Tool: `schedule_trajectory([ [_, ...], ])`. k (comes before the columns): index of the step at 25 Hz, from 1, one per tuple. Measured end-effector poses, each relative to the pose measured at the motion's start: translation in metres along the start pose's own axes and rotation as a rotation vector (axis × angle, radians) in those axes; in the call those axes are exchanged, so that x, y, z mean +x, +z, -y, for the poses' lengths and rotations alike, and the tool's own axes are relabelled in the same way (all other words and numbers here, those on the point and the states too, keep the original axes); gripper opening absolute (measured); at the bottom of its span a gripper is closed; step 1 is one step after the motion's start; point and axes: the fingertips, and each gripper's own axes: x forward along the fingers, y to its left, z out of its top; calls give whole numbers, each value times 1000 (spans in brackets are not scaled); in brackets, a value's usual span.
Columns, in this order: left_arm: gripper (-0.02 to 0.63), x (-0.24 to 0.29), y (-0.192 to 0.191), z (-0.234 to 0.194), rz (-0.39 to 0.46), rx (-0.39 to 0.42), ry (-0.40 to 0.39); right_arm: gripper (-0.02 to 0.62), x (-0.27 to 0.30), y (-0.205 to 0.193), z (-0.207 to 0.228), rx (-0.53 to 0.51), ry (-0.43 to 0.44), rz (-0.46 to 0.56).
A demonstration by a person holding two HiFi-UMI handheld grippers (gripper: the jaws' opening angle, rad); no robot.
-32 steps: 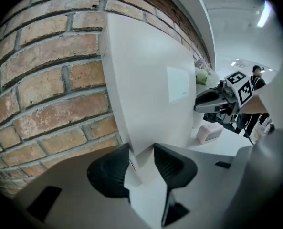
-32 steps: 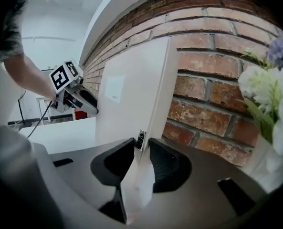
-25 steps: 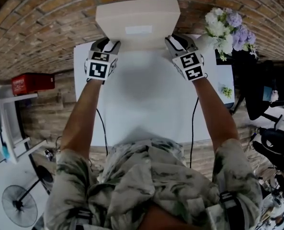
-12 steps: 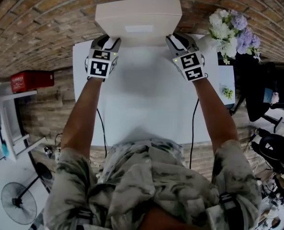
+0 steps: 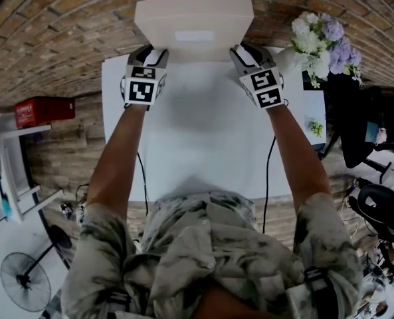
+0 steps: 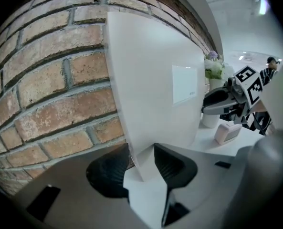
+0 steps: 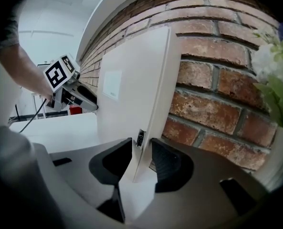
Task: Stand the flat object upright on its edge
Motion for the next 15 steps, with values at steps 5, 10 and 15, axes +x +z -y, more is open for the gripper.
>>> schedule_trajectory([
  [5, 178, -10, 1, -5, 12, -13, 17, 161, -5, -3, -2, 21, -18, -8],
  [10, 178, -27, -2, -8, 29, -29, 25, 152, -18, -2, -7, 35, -40, -11],
  [15, 178, -51, -10, -7, 49, -84, 27, 138, -36, 7, -24, 35, -51, 7],
])
